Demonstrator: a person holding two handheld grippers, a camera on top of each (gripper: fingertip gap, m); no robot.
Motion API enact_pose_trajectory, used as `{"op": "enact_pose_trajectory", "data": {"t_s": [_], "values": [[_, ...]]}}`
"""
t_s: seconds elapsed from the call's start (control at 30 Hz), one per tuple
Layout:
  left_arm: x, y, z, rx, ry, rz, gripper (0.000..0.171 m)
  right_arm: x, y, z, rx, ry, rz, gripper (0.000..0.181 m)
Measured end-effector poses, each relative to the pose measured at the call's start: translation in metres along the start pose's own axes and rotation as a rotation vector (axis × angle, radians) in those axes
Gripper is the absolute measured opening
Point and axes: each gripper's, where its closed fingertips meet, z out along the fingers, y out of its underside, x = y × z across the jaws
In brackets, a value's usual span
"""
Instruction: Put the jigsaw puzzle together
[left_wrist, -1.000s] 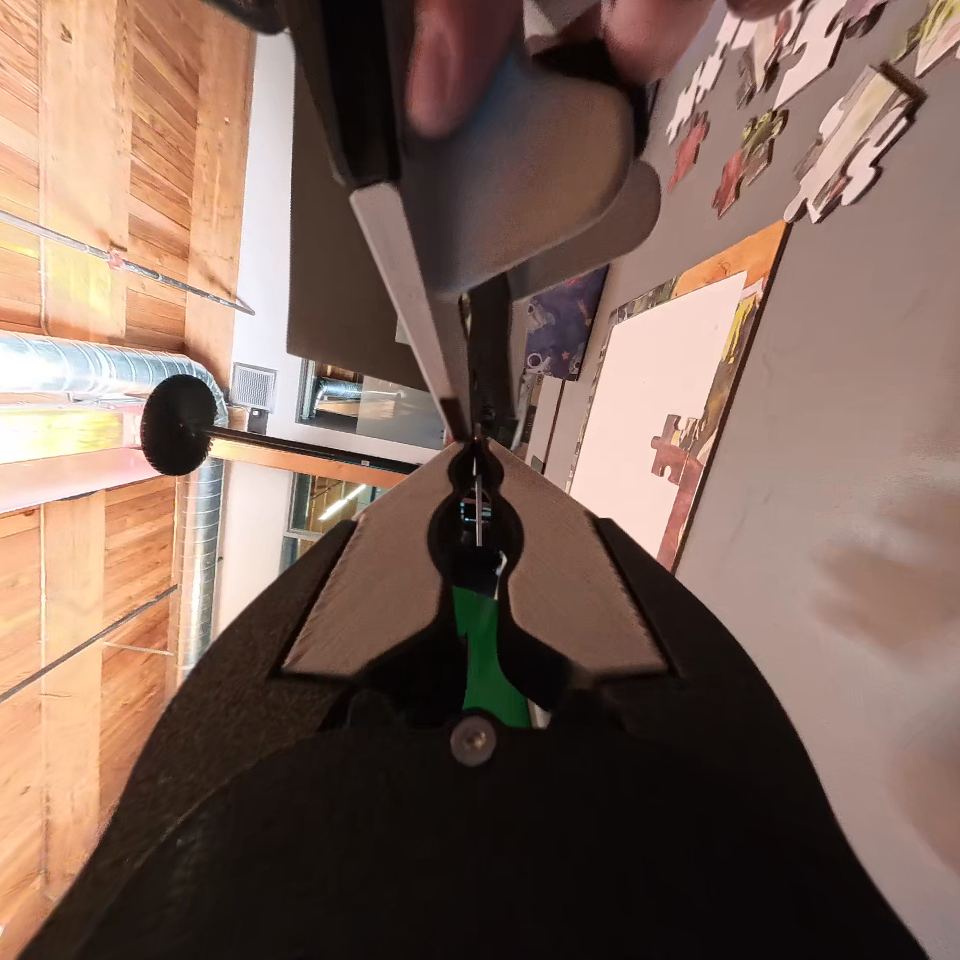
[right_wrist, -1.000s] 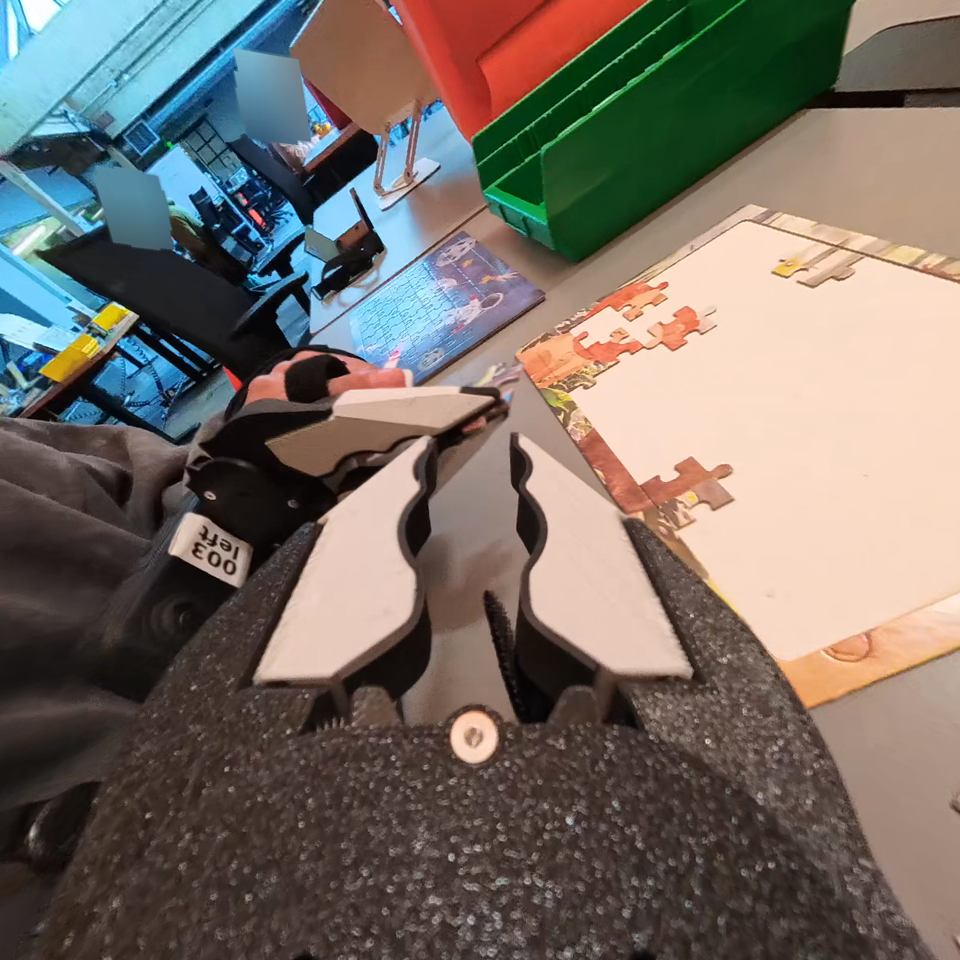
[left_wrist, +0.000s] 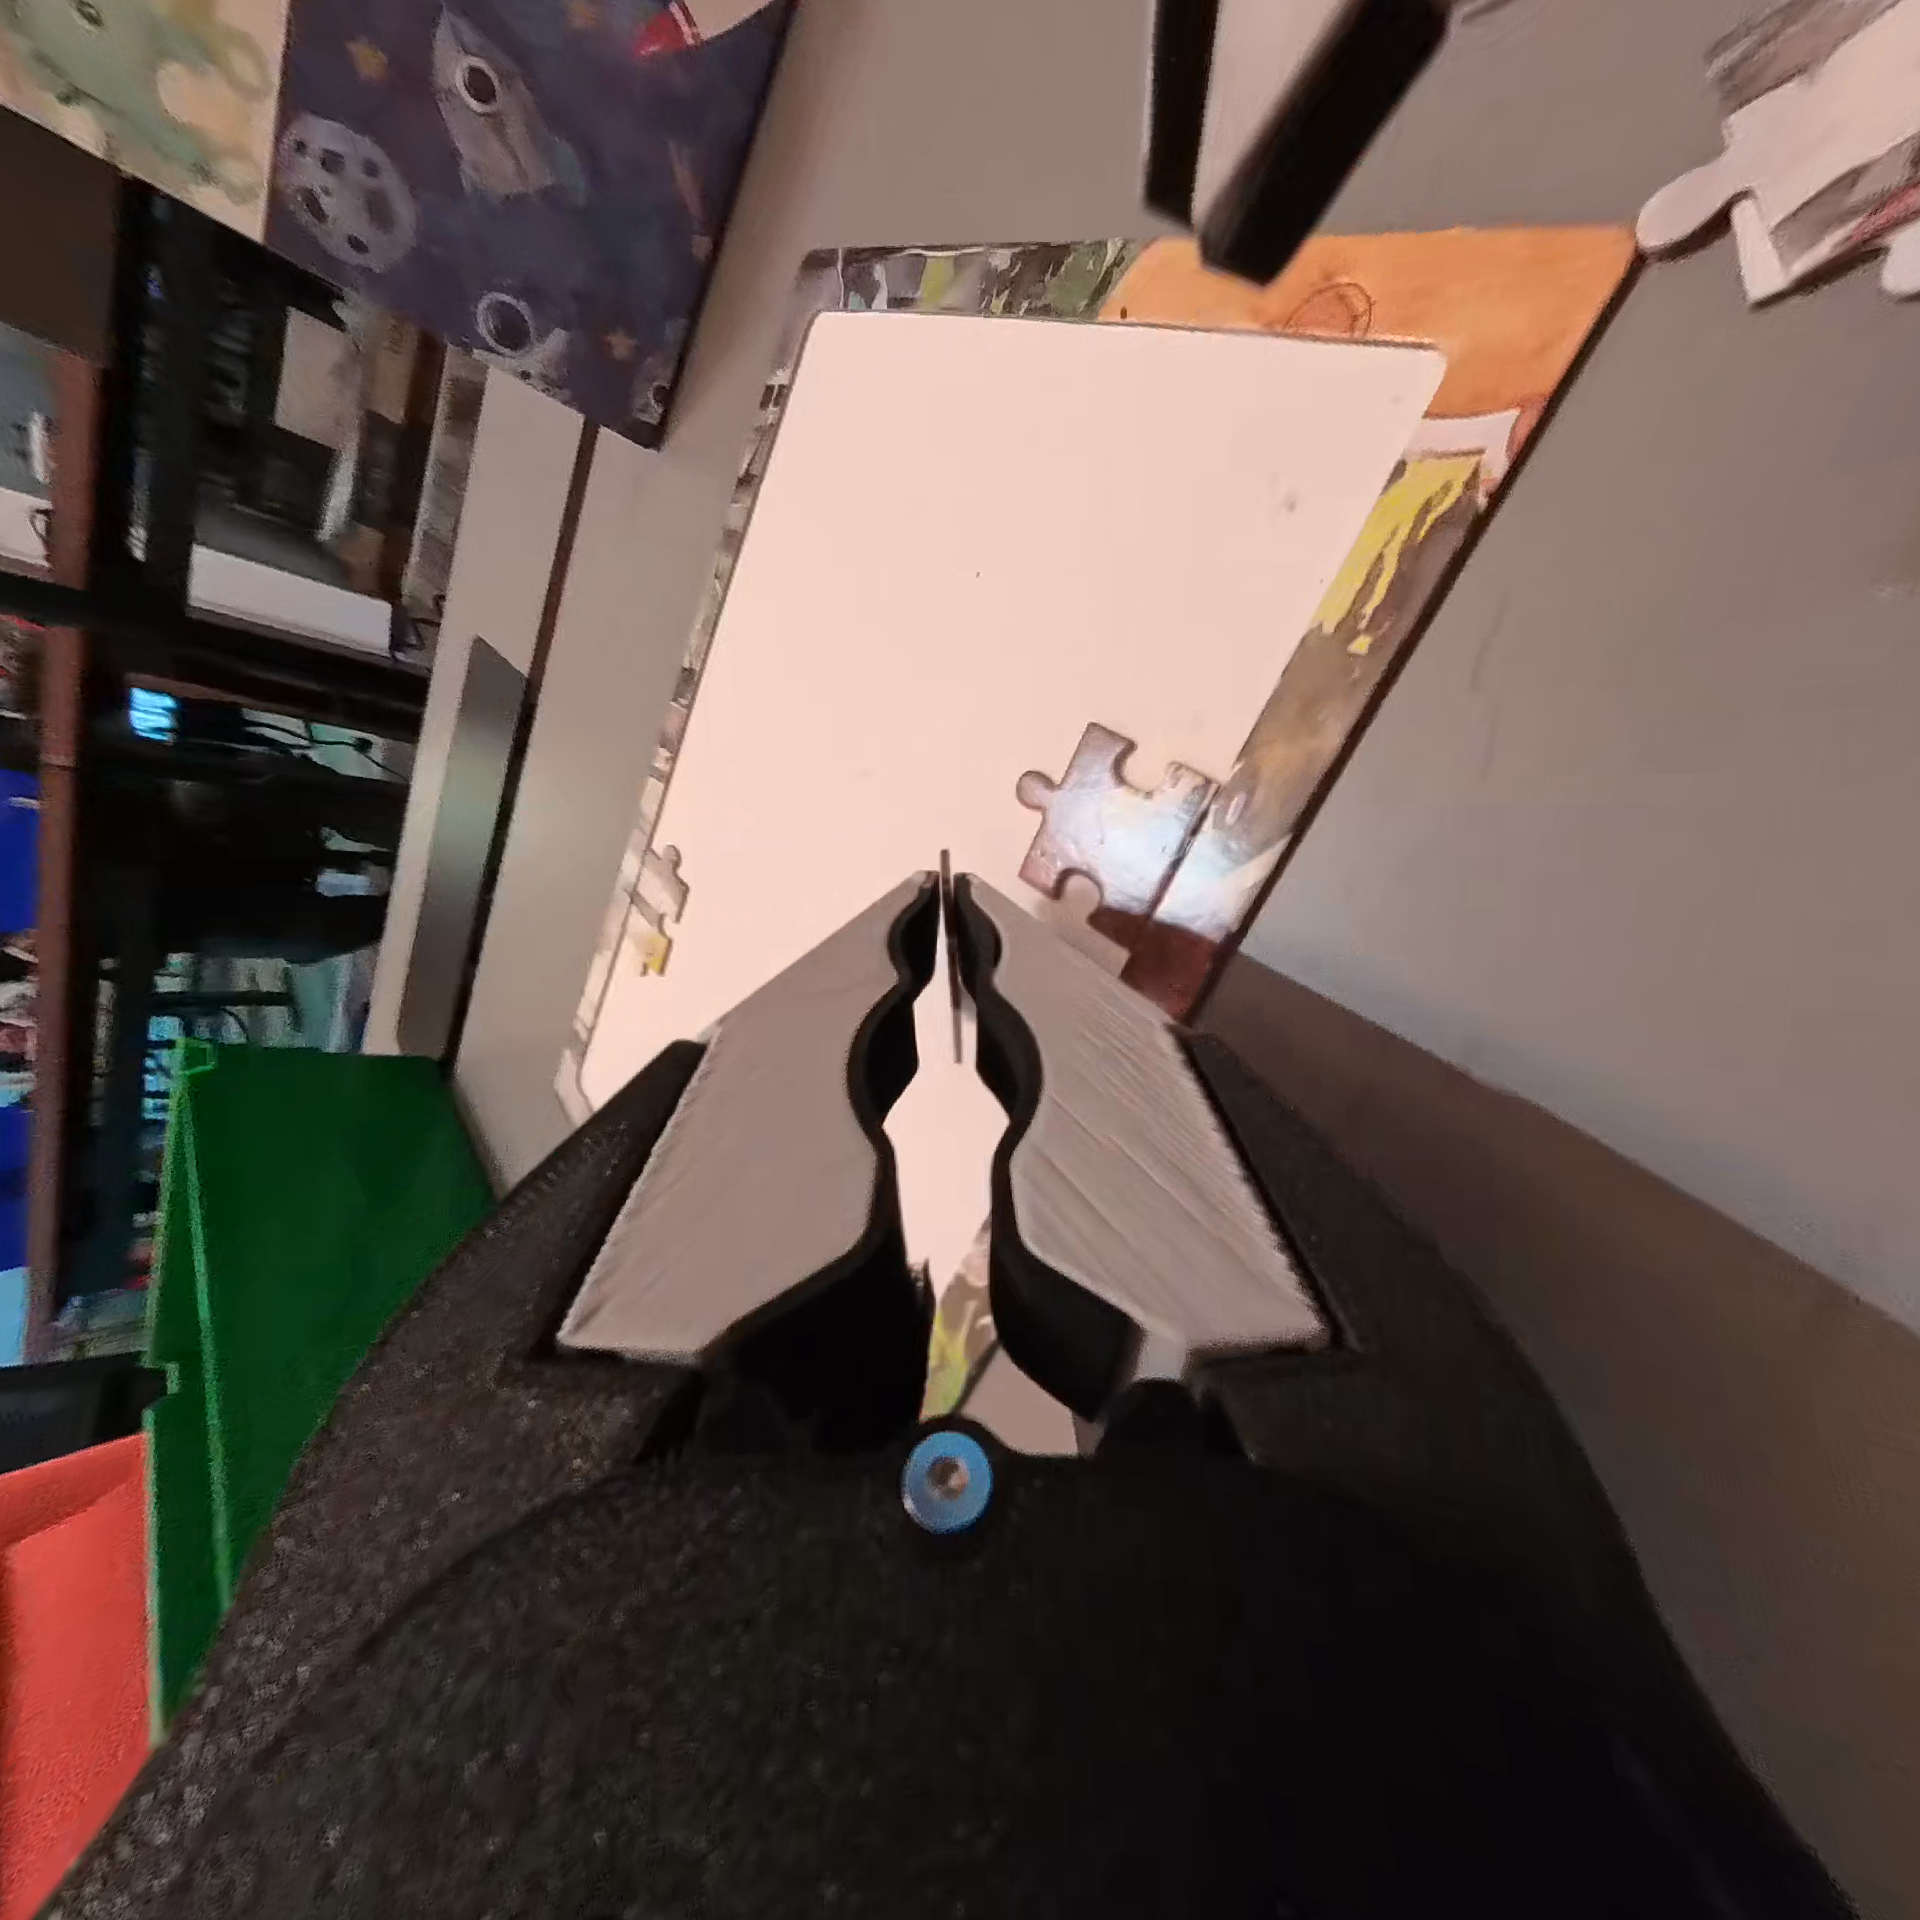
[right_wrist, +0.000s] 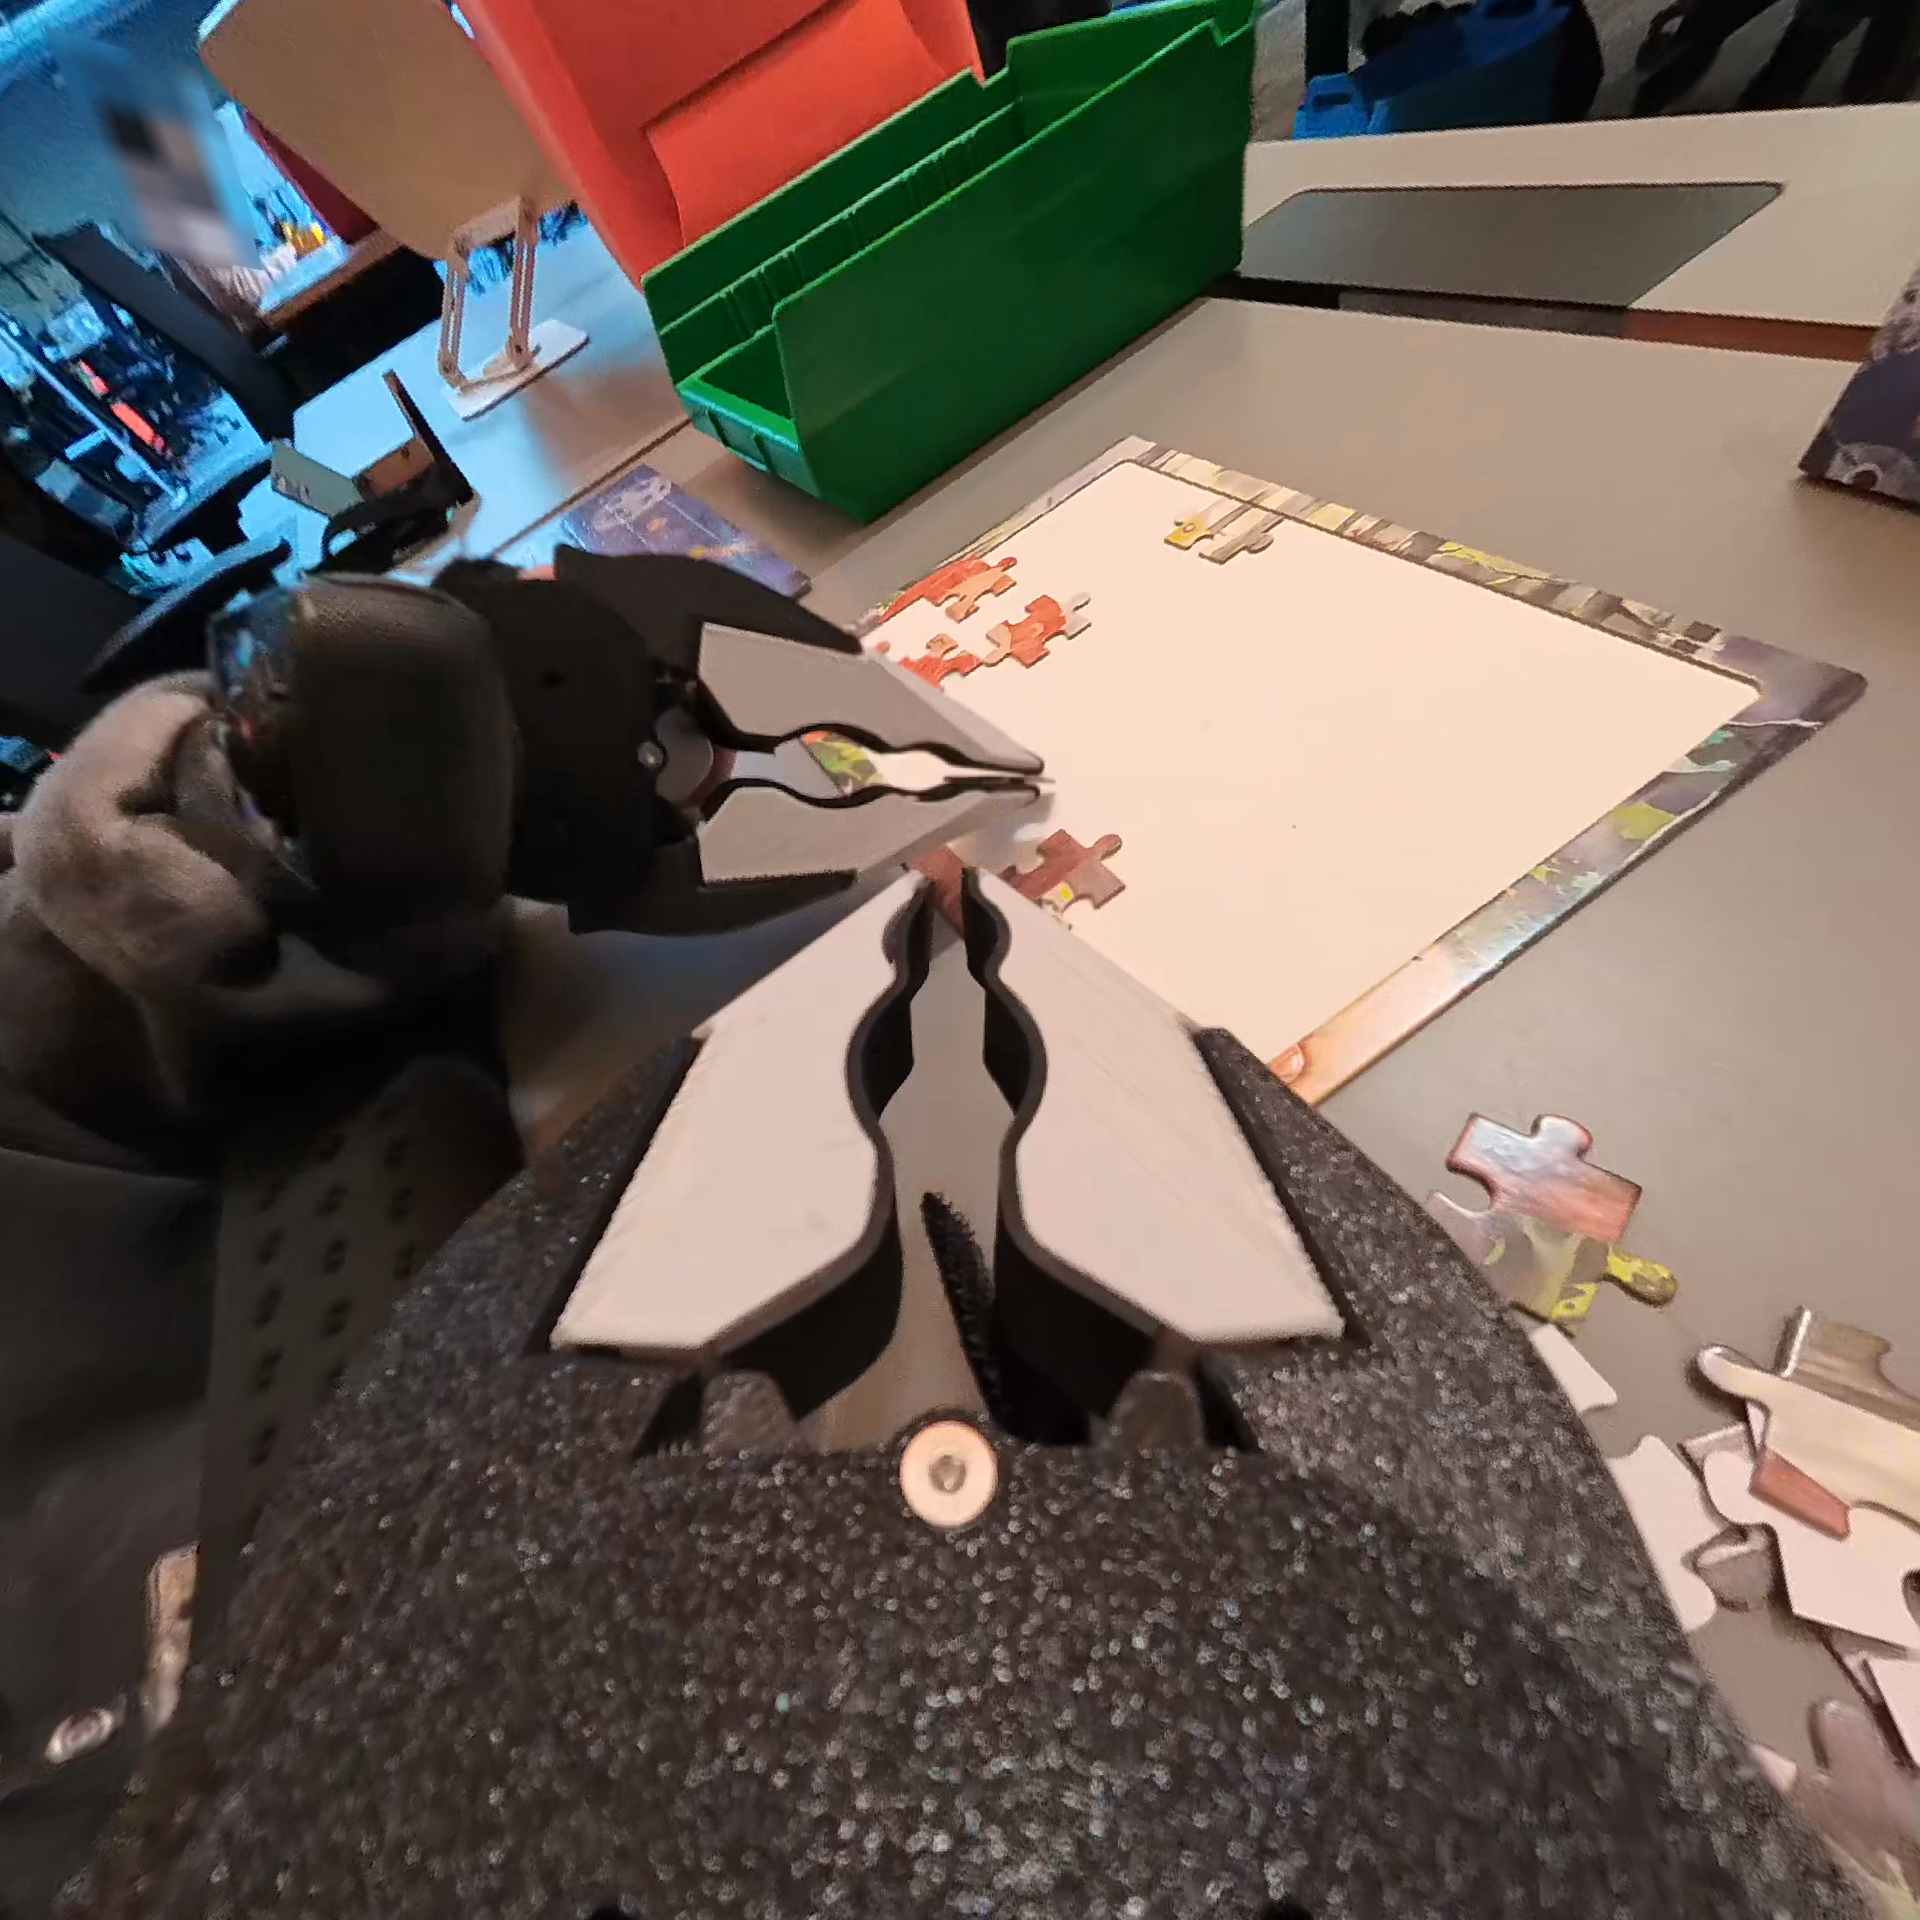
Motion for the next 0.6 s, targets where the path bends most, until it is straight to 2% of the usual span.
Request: {"op": "enact_pose_trajectory", "data": {"t_s": [0.03, 0.13, 0.23, 0.3, 0.47, 0.53, 0.6], "values": [[0.003, 0.0, 0.002, -0.002, 0.012, -0.021, 0.002, 0.002, -0.001, -0.002, 0.012, 0.0, 0.016, 0.005], [0.01, -0.001, 0.0, 0.009, 0.06, -0.11, 0.02, 0.008, -0.004, -0.006, 0.032, 0.003, 0.061, 0.006], [0.004, -0.002, -0.013, 0.055, 0.108, -0.276, 0.03, 0.009, -0.002, -0.006, 0.022, -0.012, 0.085, 0.009], [-0.008, 0.0, -0.028, 0.118, 0.145, -0.417, 0.029, 0.009, -0.002, -0.005, -0.001, -0.021, 0.077, 0.009], [-0.021, 0.001, -0.047, 0.243, 0.35, -0.676, 0.027, 0.011, 0.003, 0.027, -0.226, -0.049, -0.038, 0.013], [-0.023, 0.008, -0.044, 0.226, 0.396, -0.696, 0.027, 0.003, 0.017, 0.044, -0.377, -0.131, -0.119, 0.02], [-0.015, 0.022, -0.035, 0.158, 0.418, -0.549, 0.028, 0.016, 0.026, 0.06, -0.425, -0.084, -0.266, 0.023]]}}
